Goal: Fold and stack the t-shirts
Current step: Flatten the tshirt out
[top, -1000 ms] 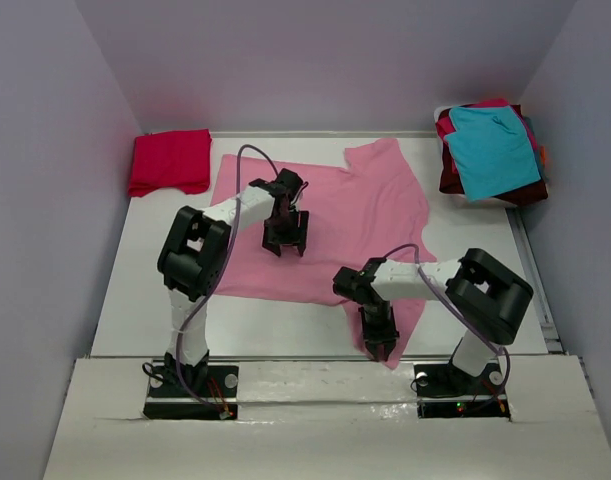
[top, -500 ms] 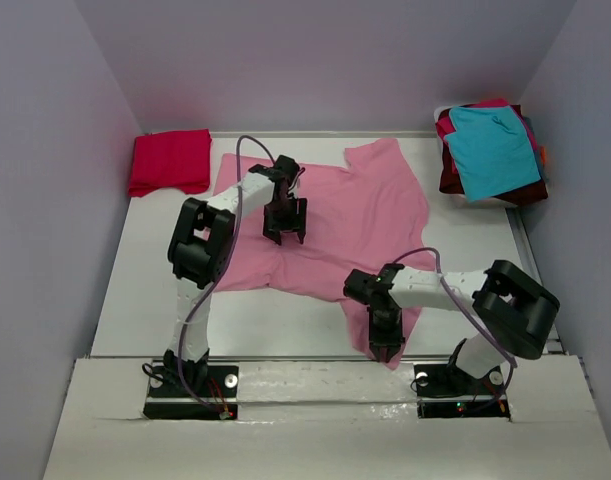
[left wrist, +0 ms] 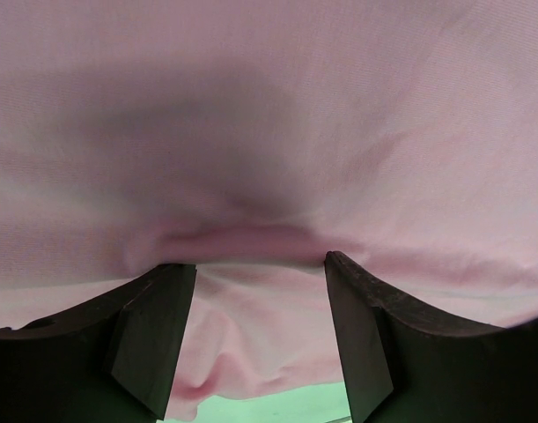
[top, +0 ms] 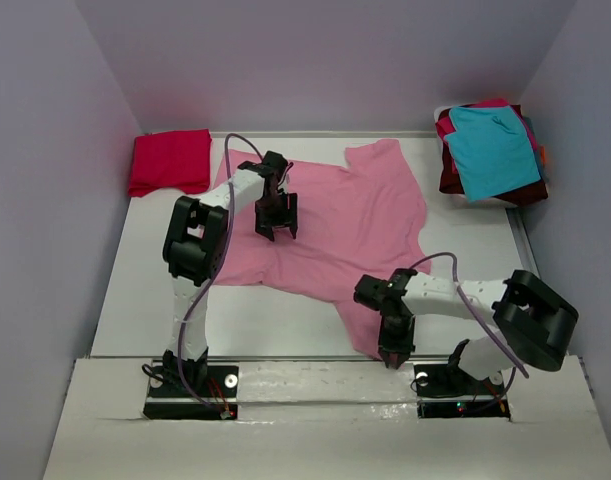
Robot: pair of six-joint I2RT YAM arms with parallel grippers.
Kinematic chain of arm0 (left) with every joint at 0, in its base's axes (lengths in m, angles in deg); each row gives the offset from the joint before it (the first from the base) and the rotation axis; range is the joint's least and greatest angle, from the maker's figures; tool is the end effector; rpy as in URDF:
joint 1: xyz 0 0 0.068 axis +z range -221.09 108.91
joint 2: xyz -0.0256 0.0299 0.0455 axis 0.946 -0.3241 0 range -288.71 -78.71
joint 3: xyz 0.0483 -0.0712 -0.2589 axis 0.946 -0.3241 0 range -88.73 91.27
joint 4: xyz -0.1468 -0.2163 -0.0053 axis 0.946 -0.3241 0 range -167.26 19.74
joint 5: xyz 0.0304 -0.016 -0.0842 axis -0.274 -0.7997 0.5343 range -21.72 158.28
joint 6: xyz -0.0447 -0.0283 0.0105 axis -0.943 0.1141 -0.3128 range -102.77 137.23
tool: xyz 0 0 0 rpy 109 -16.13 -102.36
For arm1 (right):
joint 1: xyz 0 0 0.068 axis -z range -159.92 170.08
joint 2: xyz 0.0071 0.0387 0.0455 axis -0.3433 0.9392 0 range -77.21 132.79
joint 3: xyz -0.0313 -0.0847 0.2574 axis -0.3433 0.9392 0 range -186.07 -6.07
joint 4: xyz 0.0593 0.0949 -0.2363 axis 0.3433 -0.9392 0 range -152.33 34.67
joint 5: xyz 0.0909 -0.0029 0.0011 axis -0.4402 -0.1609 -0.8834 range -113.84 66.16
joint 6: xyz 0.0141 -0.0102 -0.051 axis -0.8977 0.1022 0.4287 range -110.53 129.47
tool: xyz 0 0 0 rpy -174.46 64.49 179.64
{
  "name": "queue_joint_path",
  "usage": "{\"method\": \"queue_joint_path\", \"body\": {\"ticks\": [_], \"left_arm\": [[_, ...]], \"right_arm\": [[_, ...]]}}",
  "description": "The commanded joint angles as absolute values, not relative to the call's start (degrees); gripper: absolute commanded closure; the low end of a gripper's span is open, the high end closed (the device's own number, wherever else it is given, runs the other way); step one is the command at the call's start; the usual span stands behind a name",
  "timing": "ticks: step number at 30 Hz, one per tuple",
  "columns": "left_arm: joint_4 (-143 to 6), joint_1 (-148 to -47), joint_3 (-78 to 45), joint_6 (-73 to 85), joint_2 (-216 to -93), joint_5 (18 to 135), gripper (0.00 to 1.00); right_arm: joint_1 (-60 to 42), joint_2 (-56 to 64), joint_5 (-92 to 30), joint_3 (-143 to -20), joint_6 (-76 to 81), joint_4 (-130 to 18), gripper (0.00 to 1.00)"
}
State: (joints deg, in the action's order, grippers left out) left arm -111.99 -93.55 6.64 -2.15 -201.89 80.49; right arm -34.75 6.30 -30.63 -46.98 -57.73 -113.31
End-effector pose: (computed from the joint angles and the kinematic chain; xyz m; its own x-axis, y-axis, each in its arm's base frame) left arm 0.4105 -0.1779 0.1713 -0.9633 0.0475 -0.2641 0.1295 0.9442 -0.3028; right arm 0.1067 0.1585 0.1466 -0.9562 0.2322 0.1783 0.2122 0.9693 -0.1241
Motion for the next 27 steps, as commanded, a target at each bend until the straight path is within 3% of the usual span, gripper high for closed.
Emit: {"method": "queue_joint_path", "body": {"ticks": [1, 11, 19, 27], "left_arm": [[-111.48, -92.97, 5.22, -0.53, -202.11, 78.92, 0.27], [-110.69, -92.97, 4.26, -0.96, -200.53, 78.84, 0.27], [-109.28, -97.45, 0.48, -1.58, -191.57, 76.98, 0.25], [-107.53, -105.09, -12.61, -5.79, -178.66, 77.07, 0.25]], "right_arm": [[-35.38, 2.43, -30.87, -45.45, -62.42, -121.34, 0.69], [-35.38, -2.33, -24.11, -53.42, -63.67, -130.39, 0.7], [-35.38, 7.51, -19.45, -63.2, -54.35, -126.0, 0.71], [-35.38, 11.64, -21.11, -61.98, -48.81, -117.74, 0.73]]}}
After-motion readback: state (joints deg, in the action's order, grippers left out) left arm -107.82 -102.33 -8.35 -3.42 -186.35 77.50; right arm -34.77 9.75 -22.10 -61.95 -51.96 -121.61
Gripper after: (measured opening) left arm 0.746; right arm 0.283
